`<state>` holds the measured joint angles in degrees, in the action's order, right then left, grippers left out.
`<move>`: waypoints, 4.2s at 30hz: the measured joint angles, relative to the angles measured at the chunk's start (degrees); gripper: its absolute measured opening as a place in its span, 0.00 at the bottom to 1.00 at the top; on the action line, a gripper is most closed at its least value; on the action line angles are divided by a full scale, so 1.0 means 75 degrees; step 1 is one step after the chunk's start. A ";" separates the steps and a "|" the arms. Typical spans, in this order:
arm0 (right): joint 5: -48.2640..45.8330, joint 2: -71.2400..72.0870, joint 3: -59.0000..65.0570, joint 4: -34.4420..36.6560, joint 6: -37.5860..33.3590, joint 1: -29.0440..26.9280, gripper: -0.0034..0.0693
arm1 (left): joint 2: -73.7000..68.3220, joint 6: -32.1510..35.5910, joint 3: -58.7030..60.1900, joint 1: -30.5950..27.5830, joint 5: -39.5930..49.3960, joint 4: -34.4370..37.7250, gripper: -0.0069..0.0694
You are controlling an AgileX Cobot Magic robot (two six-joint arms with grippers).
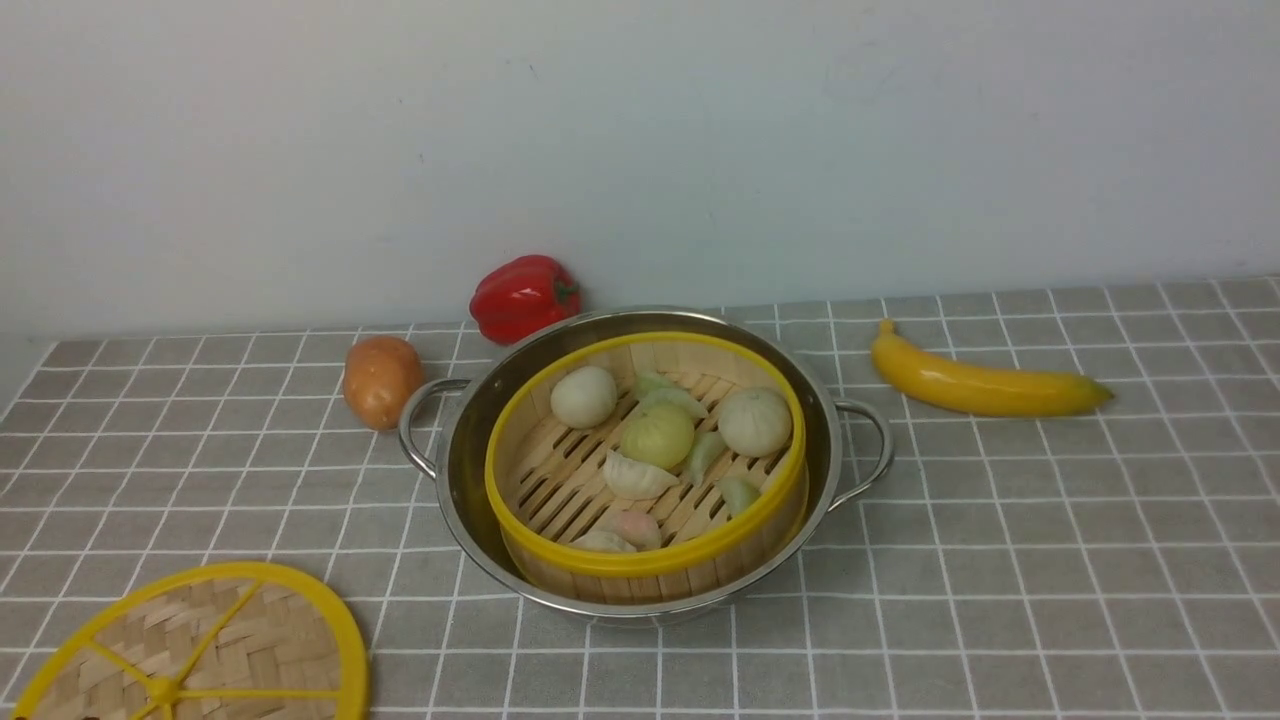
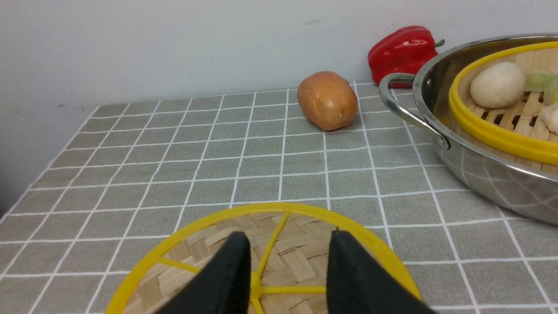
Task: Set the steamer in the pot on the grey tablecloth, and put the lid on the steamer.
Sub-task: 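Grasp the bamboo steamer lid lying on the table by its centre knob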
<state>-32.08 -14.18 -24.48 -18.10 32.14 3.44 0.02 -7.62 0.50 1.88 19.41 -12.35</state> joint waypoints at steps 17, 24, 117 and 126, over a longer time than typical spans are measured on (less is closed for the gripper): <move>0.1095 0.1867 0.3216 0.0002 -0.0144 -0.0097 0.27 | 0.0000 0.0000 0.0000 0.0000 -0.0020 0.0000 0.41; 0.1261 0.1867 0.3318 0.0092 -0.1774 -0.0097 0.30 | 0.0000 0.0000 0.0000 0.0000 -0.0054 0.0000 0.41; 0.1444 0.1813 0.3333 0.2994 -0.5342 -0.0099 0.38 | -0.2113 0.0498 -0.5540 0.0000 0.6689 0.0767 0.41; 0.1444 0.1813 0.3333 0.2994 -0.5319 -0.0099 0.38 | -0.5959 0.3245 -0.6413 0.0056 0.6696 0.0770 0.41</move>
<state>-21.25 -0.59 0.51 4.35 -7.75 2.70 -44.68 16.72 -47.60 2.29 69.64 -6.57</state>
